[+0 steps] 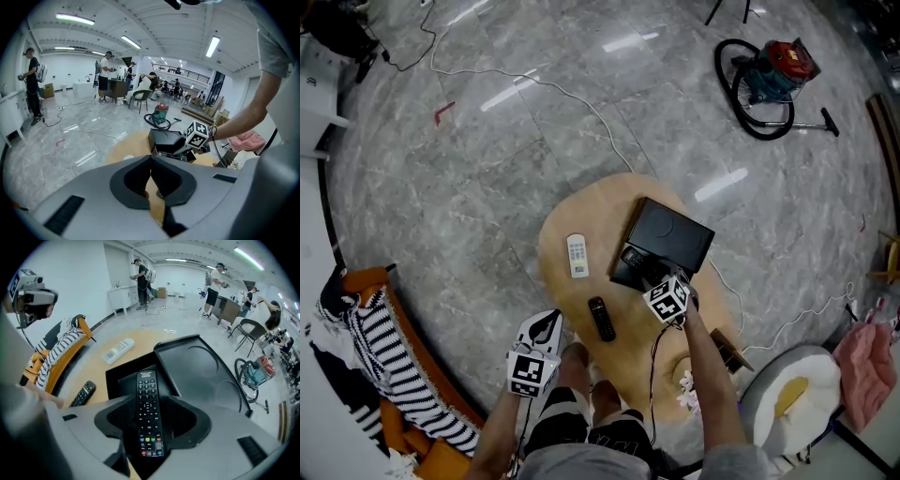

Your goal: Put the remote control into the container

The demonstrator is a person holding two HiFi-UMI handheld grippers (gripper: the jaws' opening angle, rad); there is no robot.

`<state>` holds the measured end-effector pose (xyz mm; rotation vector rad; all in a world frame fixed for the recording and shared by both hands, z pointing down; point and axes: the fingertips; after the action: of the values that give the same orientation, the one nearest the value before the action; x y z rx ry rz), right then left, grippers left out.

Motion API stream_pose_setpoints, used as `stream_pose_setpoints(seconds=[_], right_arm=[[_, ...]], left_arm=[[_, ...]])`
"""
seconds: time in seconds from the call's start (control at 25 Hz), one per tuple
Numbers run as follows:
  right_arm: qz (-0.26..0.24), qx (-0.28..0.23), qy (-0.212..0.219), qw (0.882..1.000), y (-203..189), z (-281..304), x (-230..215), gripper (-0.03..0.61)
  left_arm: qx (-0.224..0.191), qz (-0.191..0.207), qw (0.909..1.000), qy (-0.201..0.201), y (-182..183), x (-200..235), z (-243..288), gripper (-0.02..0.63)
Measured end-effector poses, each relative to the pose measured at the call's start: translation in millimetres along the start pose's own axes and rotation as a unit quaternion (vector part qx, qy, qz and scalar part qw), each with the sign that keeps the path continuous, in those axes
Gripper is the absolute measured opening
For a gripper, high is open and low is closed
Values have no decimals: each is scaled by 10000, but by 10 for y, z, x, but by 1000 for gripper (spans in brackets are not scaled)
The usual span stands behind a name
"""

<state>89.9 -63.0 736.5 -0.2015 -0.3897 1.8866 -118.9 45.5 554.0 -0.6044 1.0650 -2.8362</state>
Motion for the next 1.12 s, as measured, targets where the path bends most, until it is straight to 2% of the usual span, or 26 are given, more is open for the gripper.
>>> stream_pose_setpoints(seconds=[0.28,0.68,0.8,0.96,1.12], right_arm=[[503,-531,-415,9965,167,-598,-87,225],[976,-1318,-947,9819,214,-1648,70,225],[1271,-1663,-1154,9710,261,-2012,119,225],[1701,-2097,-1514,9509,263,-2516,167,219],[1991,-2451,-1944,9287,257,-3017,251,155]], left_arm=[[-205,231,9995,-109,193,-246,-125,8],[-550,602,9962,-304,460,-711,-381,8],[-678,693,9947,-346,552,-848,-479,8],[-918,743,9921,-428,666,-1048,-636,8],[-1085,857,9893,-470,795,-1253,-823,8]])
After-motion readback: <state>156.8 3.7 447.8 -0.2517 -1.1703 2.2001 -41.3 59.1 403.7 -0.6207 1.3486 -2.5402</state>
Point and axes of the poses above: the fingertips, and each gripper's own axes: z forward along the fingers, x to its left, y out of its top, and after that the axes turned 11 degrees about -z, right-handed
